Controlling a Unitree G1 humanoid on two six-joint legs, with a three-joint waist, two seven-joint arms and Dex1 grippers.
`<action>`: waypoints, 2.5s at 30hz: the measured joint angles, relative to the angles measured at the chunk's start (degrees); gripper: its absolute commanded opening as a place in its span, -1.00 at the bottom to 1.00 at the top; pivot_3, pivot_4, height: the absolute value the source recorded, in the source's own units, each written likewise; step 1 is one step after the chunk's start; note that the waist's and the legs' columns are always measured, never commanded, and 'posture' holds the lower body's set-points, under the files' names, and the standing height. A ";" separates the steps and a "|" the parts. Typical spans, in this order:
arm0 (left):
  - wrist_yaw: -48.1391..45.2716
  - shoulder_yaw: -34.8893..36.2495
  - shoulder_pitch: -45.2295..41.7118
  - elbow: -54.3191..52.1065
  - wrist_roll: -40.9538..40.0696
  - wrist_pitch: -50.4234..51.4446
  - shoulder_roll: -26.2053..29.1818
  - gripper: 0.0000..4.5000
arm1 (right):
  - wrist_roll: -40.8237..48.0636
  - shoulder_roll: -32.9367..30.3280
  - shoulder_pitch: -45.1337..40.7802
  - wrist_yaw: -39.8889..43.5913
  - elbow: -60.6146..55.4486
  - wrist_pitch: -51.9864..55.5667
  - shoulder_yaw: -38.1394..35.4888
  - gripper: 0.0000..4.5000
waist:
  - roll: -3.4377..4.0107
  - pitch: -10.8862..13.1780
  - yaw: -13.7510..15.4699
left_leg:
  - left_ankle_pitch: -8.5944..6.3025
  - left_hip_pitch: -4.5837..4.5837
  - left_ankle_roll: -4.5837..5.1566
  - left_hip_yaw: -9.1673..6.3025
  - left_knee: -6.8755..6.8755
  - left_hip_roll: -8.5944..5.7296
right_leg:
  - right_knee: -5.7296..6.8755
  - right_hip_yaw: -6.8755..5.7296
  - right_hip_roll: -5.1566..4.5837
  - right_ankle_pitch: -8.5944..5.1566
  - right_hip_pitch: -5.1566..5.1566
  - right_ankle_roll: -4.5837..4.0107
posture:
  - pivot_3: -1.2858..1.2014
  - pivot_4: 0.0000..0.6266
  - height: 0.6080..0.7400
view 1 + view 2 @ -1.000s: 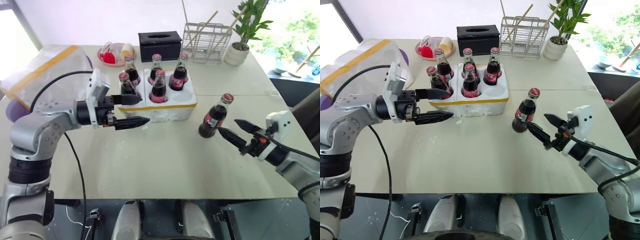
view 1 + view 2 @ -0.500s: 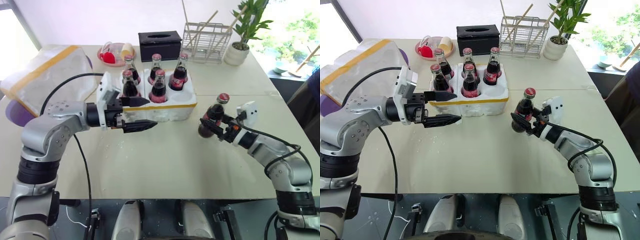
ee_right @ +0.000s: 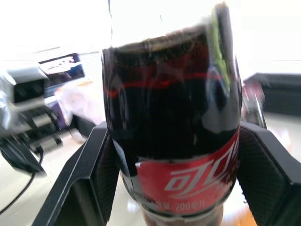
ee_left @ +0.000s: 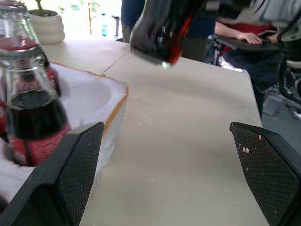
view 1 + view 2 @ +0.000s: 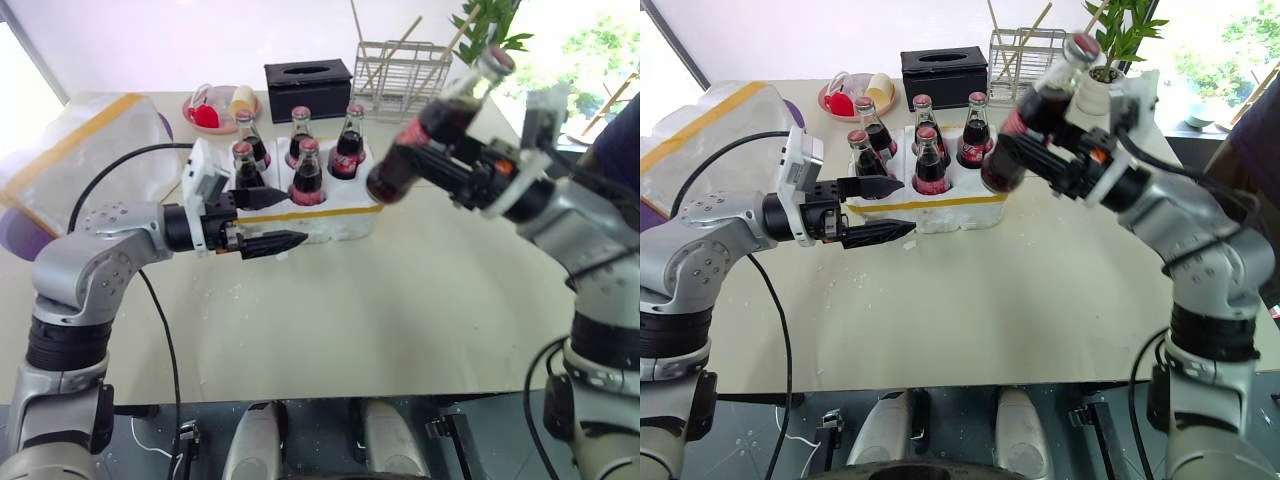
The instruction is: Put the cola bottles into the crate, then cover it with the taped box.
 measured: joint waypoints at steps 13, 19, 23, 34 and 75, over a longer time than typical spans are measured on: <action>2.46 2.56 1.80 -0.39 0.06 -0.30 0.30 1.00 | -23.10 11.28 -13.18 2.58 33.64 -13.91 14.26 0.27 | -0.01 -0.01 -0.04 | 0.01 -0.59 0.00 0.00 0.02 -0.05 | 0.08 -0.01 -0.05 0.15 -0.49 0.26 | 0.03 -0.52 1.00; 3.43 4.64 2.86 -0.99 -0.45 -0.27 1.55 1.00 | -25.99 11.94 -13.05 2.69 34.51 -15.45 14.53 0.27 | -0.02 -0.02 0.14 | 0.09 -0.28 -0.12 -0.04 0.10 -0.04 | 0.47 -0.01 -0.04 0.02 -0.37 0.03 | 0.03 -0.52 1.00; 3.74 5.04 3.15 -1.02 -0.55 -0.28 1.88 1.00 | -25.69 10.01 -8.70 2.13 27.38 -11.93 12.77 0.27 | -0.02 -0.02 0.69 | 0.09 -0.20 -0.14 -0.04 0.10 -0.06 | 0.43 -0.02 -0.10 0.00 -0.24 0.00 | 0.03 -0.52 1.00; 2.53 4.03 0.66 1.72 0.61 -2.25 1.90 1.00 | -26.17 9.16 -5.07 0.24 22.15 -6.73 11.06 0.27 | 0.00 0.01 1.14 | 0.09 -0.21 -0.13 -0.01 0.06 -0.06 | 0.41 -0.02 -0.07 0.01 -0.29 0.02 | 0.03 -0.52 1.00; -23.64 -9.20 -27.29 81.59 52.56 -39.05 35.03 1.00 | -3.20 -16.48 -1.29 16.71 2.22 10.69 -7.63 0.99 | -0.17 0.07 1.46 | 0.21 -0.88 -0.32 0.52 -0.36 0.06 | 0.61 -0.06 -0.16 0.09 -1.49 0.05 | 0.03 -0.52 1.00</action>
